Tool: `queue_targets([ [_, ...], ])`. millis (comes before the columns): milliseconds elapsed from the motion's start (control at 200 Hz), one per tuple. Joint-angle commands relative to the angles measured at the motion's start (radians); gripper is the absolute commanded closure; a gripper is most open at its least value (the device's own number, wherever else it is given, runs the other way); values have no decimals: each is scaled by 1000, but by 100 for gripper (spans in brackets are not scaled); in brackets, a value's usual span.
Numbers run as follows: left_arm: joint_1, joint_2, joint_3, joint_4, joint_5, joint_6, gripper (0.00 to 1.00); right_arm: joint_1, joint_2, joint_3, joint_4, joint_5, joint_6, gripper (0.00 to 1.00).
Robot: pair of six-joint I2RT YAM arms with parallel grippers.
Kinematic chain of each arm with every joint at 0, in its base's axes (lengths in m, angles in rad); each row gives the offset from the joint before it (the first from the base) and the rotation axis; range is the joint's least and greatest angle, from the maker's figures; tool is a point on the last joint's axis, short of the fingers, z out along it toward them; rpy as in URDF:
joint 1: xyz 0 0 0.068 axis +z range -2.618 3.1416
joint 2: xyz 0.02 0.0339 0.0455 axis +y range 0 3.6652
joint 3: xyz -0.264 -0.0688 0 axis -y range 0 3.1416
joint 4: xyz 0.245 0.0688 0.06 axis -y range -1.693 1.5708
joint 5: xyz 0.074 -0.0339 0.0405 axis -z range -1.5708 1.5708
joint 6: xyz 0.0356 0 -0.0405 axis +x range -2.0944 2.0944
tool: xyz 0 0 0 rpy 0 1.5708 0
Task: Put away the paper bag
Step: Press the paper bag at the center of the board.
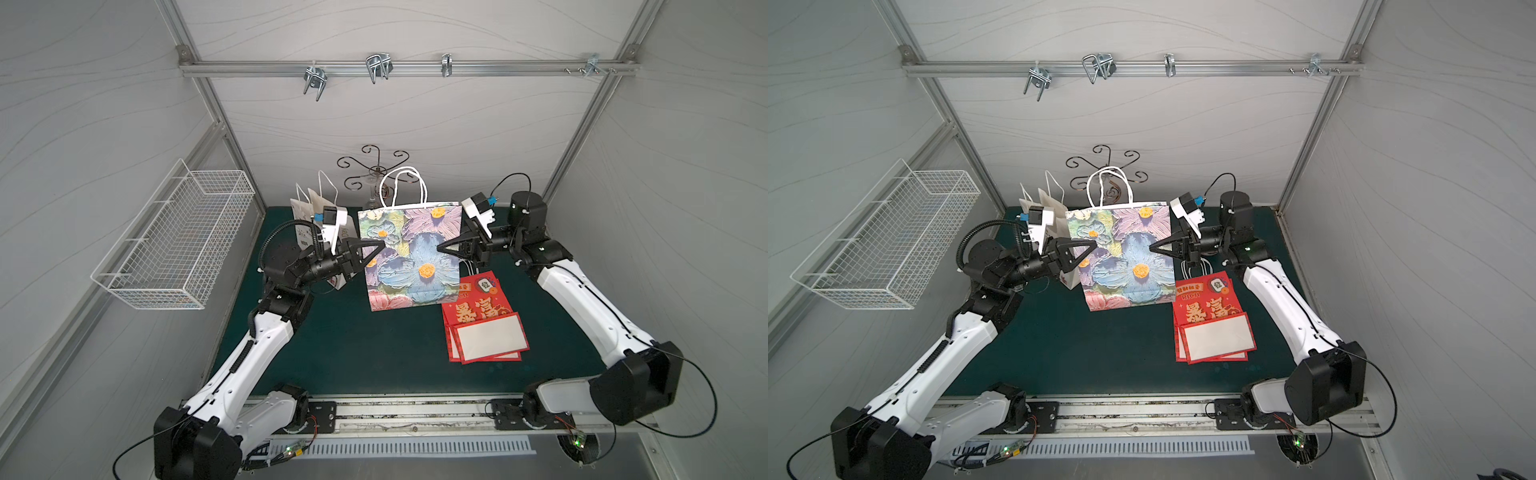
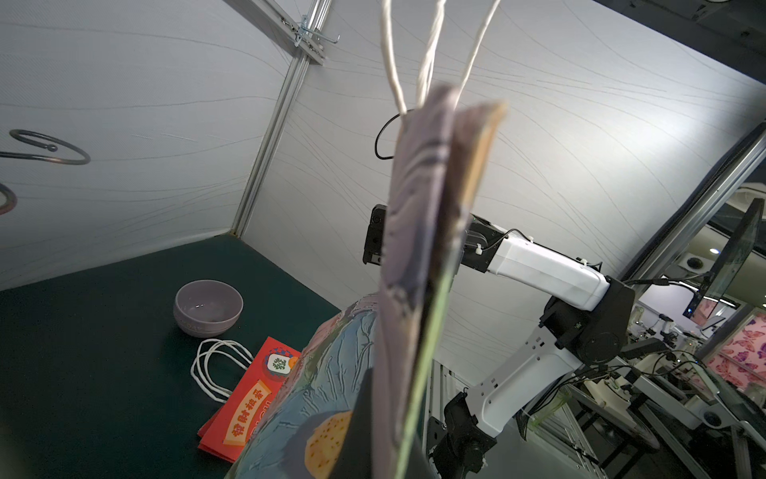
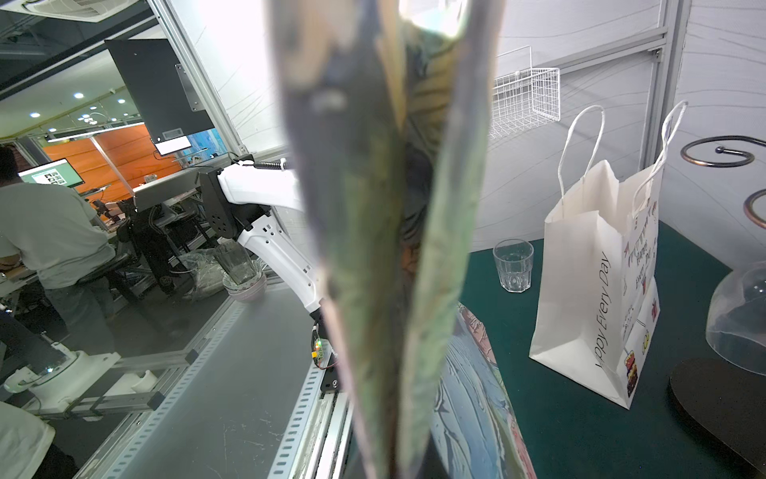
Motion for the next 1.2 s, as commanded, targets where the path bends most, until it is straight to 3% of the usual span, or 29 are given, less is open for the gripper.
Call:
queue_targets([
  [0, 8, 18, 51, 172, -87, -122, 100, -10, -18, -32, -40, -29, -22, 55],
  [80, 8, 34, 64, 218, -86, -185, 100, -10, -29, -44, -126, -4, -108, 37],
  [205, 8, 45, 87, 230, -97, -219, 100, -11, -21, -41, -204, -20, -167, 33],
  [305, 8, 52, 104, 222, -108, -221, 100, -10, -13, -34, -205, -50, -167, 45],
  [535, 8, 50, 117, 165, -133, -187, 100, -18, -22, -13, -222, -50, -195, 92],
  [675, 8, 43, 115, 144, -133, -165, 100, -31, -42, -21, -236, -29, -195, 99],
  [730, 8, 41, 117, 143, -133, -156, 100, -36, -49, -25, -251, -15, -197, 97],
  [820, 9, 46, 122, 166, -130, -168, 100, -38, -64, -38, -286, 11, -222, 61],
  [920, 8, 62, 133, 216, -132, -206, 100, -38, -68, -65, -322, 15, -265, 45],
  [1040, 8, 78, 158, 264, -136, -248, 100, -37, -60, -85, -355, 17, -287, 47],
  [1196, 8, 77, 165, 237, -127, -226, 100, -38, -56, -70, -346, -6, -277, 71],
])
